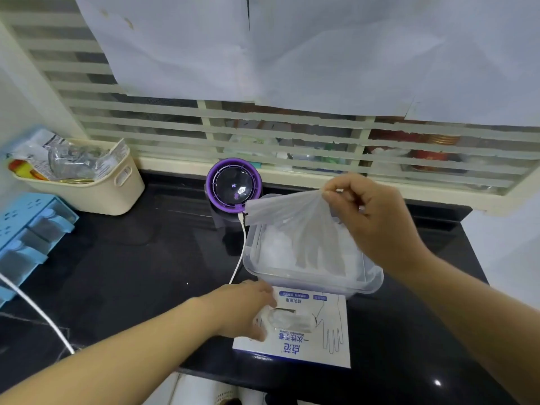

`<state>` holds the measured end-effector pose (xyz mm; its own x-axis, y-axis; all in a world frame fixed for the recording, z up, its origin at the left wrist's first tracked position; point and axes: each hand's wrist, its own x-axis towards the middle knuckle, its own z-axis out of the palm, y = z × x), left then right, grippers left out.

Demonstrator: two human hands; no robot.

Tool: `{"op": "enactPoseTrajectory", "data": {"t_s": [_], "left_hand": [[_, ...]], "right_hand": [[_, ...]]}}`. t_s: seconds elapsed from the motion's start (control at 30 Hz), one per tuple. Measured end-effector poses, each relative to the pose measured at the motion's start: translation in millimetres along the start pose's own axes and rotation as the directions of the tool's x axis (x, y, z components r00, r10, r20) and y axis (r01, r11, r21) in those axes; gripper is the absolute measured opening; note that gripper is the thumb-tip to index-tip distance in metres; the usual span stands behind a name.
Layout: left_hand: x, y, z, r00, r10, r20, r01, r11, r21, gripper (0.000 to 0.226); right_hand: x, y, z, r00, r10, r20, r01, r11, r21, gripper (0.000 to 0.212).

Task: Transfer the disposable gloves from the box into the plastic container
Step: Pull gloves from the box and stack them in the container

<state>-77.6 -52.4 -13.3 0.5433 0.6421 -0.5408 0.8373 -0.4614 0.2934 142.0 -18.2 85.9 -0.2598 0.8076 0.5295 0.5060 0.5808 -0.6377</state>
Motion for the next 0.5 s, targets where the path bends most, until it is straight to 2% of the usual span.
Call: {"op": "enactPoseTrajectory", "data": {"t_s": [0.07, 0.1, 0.13, 0.2, 0.23, 0.27, 0.33, 0.4, 0.5], "left_hand": [[-11, -2, -25, 1.000, -0.005, 0.006, 0.007, 0.962, -0.273, 0.058], [-17, -4, -40, 1.000, 0.004, 0.006, -0.001, 0.900, -0.435, 0.058], [-25, -7, -56, 1.000, 0.030, 0.008, -0.019, 0.798, -0.602, 0.059], [-39, -14, -81, 0.993, 0.107, -0.043, -0.090, 0.489, -0.868, 0.073], [-43, -18, -89, 0.987, 0.135, -0.091, -0.131, 0.325, -0.937, 0.085], [-46, -21, -96, 0.981, 0.141, -0.131, -0.157, 0.190, -0.969, 0.097], [-45, -21, -106, 0.971, 0.149, -0.185, -0.191, 0.026, -0.981, 0.108], [-41, -14, -112, 0.959, 0.155, -0.238, -0.234, -0.040, -0.971, 0.093], [-31, 1, -118, 0.955, 0.090, -0.284, -0.274, -0.109, -0.956, 0.073]], "right_hand": [[12, -1, -11, 0.999, -0.045, 0.029, 0.047, 0.997, -0.066, 0.006], [16, -2, -16, 0.997, -0.051, 0.051, 0.055, 0.994, -0.092, 0.007], [20, -3, -20, 0.996, -0.048, 0.076, 0.057, 0.992, -0.117, 0.008], [26, -4, -26, 0.989, -0.037, 0.140, 0.061, 0.984, -0.168, 0.011], [28, -4, -27, 0.984, -0.039, 0.173, 0.074, 0.977, -0.198, 0.012], [30, -5, -28, 0.978, -0.054, 0.201, 0.100, 0.968, -0.230, 0.012], [34, -6, -28, 0.964, -0.096, 0.250, 0.168, 0.943, -0.287, 0.012], [37, -8, -27, 0.946, -0.125, 0.299, 0.223, 0.919, -0.324, 0.016], [41, -9, -29, 0.917, -0.145, 0.372, 0.287, 0.888, -0.360, 0.024]]}}
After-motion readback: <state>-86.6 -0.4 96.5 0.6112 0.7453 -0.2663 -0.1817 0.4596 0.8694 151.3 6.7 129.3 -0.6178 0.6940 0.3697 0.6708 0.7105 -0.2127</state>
